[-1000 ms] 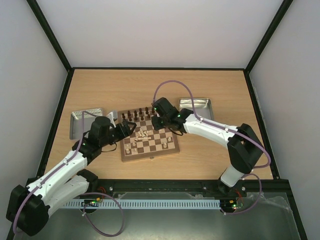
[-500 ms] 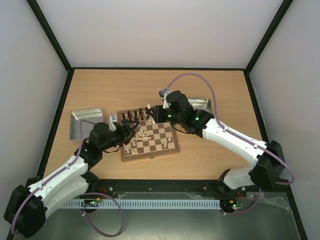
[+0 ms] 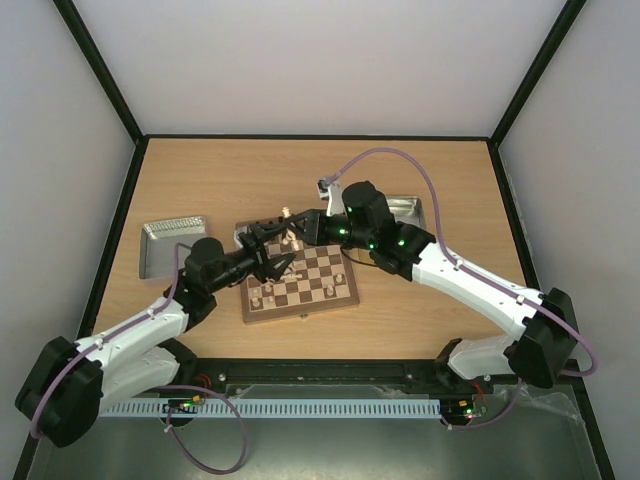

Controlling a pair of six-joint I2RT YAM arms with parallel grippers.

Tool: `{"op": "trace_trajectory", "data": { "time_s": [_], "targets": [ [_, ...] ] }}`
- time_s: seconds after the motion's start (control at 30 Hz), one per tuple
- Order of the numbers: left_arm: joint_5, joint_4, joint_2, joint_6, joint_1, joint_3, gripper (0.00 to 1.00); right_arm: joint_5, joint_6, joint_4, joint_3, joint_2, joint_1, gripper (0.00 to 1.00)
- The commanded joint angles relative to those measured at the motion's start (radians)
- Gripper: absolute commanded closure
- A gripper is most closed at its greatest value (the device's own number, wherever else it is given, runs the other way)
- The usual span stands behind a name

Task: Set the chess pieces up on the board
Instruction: Pick up the chess piece from the chessboard.

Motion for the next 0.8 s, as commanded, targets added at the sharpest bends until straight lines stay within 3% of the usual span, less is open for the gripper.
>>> {"op": "trace_trajectory", "data": {
  "time_s": [0.0,0.27,0.53,0.67,0.77],
  "targets": [
    [-0.011,0.121,0.021,-0.188,-0.008,0.027,0.24,-0.043,0.007,0.064,-0.008,-0.032,-0.001,0.83],
    [-0.039,0.117,0.026,-0.223,-0.012,0.030,0.42,-0.041,-0.020,0.055,-0.014,-0.022,-0.001,0.83],
    [-0.038,0.155,0.049,-0.249,-0.012,0.033,0.47,-0.066,-0.092,0.092,-0.064,-0.023,0.002,0.83],
    [-0.028,0.144,0.061,-0.231,-0.014,0.050,0.57,-0.076,-0.100,0.127,-0.092,-0.024,0.002,0.83],
    [-0.027,0.130,0.055,-0.225,-0.015,0.054,0.58,-0.071,-0.096,0.155,-0.107,-0.028,0.003,0.83]
  ]
}}
